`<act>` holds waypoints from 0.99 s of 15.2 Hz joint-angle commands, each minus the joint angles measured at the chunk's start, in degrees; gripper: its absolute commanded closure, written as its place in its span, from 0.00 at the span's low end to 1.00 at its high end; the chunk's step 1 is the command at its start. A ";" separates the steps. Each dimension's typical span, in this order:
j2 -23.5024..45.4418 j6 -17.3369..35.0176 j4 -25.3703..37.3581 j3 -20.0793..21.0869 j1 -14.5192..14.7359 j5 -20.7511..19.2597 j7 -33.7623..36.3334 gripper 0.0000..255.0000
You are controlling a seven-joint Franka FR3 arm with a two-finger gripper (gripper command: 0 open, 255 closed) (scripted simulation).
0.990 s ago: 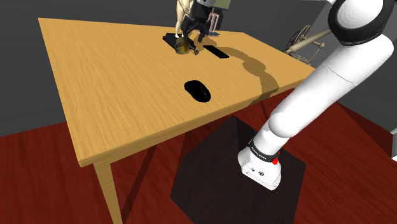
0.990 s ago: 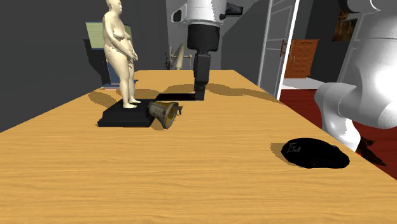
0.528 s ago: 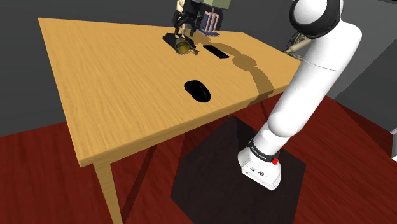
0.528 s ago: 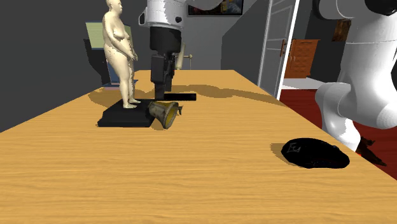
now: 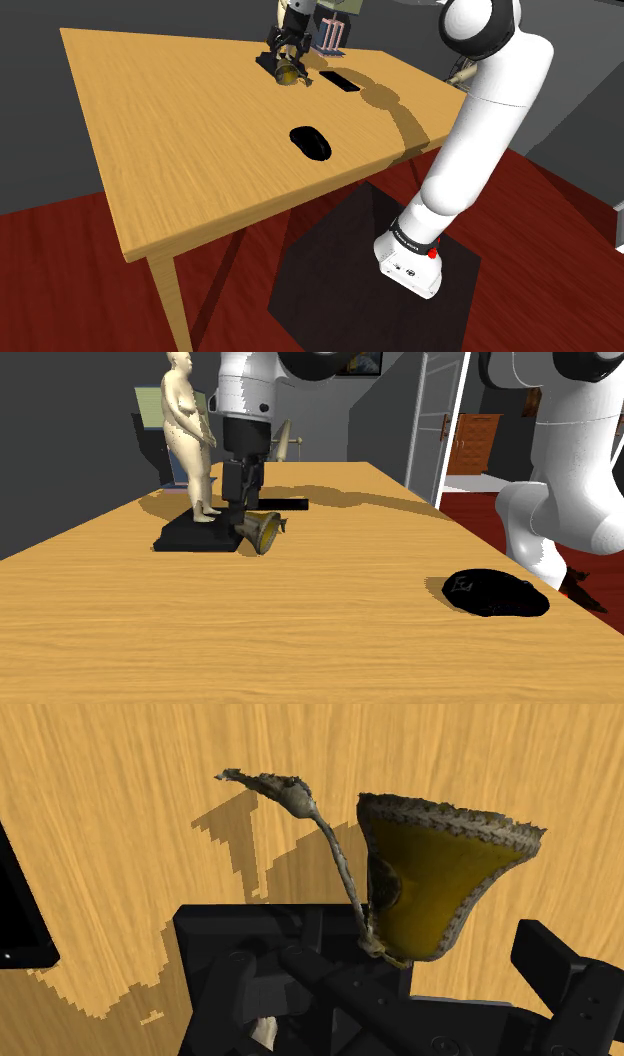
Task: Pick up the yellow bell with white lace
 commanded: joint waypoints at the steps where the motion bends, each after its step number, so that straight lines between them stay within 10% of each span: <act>1: -0.07 1.22 -1.26 0.00 -0.01 0.02 -0.06 0.00; 3: -0.05 1.22 -1.24 0.00 -0.01 0.03 -0.06 0.00; 4: -0.08 1.25 -1.31 0.00 -0.01 0.03 -0.06 1.00; 15: -0.16 -0.29 0.15 -0.01 -0.02 0.00 0.00 1.00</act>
